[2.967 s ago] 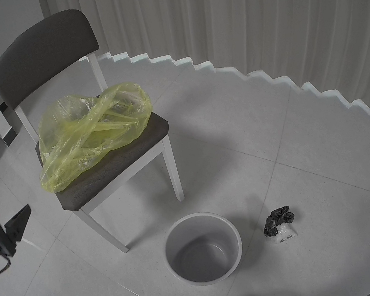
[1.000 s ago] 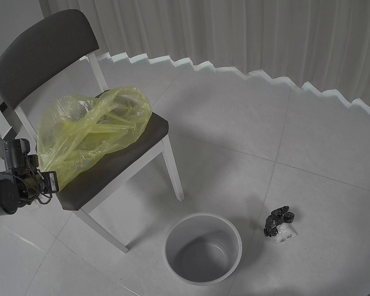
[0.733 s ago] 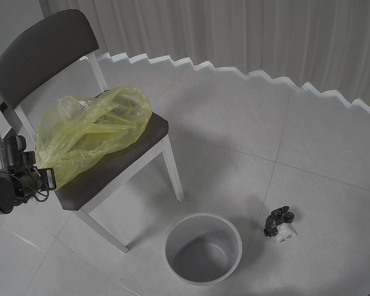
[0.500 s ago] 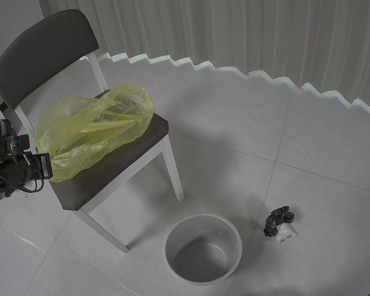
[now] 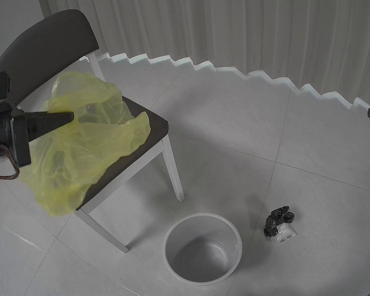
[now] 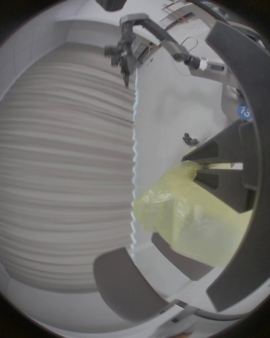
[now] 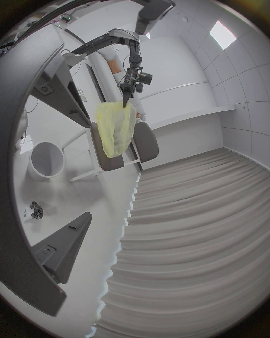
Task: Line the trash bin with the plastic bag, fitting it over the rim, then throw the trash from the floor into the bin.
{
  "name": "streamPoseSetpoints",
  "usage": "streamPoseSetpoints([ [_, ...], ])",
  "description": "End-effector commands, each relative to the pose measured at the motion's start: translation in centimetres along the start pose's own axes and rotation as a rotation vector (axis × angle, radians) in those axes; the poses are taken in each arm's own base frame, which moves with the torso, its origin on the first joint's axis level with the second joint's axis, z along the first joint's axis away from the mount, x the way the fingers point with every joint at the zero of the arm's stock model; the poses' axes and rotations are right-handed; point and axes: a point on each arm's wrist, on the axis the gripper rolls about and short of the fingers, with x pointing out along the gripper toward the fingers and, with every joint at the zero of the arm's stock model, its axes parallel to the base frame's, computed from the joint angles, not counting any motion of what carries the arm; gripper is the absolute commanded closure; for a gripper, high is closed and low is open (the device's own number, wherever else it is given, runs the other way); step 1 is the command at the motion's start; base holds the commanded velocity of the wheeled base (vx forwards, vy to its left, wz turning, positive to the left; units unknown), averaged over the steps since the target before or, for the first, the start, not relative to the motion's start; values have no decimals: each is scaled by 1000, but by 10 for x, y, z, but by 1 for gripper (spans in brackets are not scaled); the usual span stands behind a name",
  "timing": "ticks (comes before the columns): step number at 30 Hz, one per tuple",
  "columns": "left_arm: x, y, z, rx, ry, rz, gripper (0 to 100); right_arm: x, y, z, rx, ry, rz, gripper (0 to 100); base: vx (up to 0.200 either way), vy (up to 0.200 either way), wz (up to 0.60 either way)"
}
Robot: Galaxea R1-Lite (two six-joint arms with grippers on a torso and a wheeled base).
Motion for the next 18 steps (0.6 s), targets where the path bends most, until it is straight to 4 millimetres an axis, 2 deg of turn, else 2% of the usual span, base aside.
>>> streamPoseSetpoints([
  [1, -21, -26, 12, 82, -80, -148, 100, 48, -15, 7, 40, 98, 34, 0, 0, 0, 0],
  [10, -19, -38, 4, 115, -79, -272, 100, 100, -36, 0, 81, 191, 33, 0, 0, 0, 0],
  [18, -22, -49, 5, 139, -99, -334, 100, 125, -43, -16, 104, 262, 43, 0, 0, 0, 0],
])
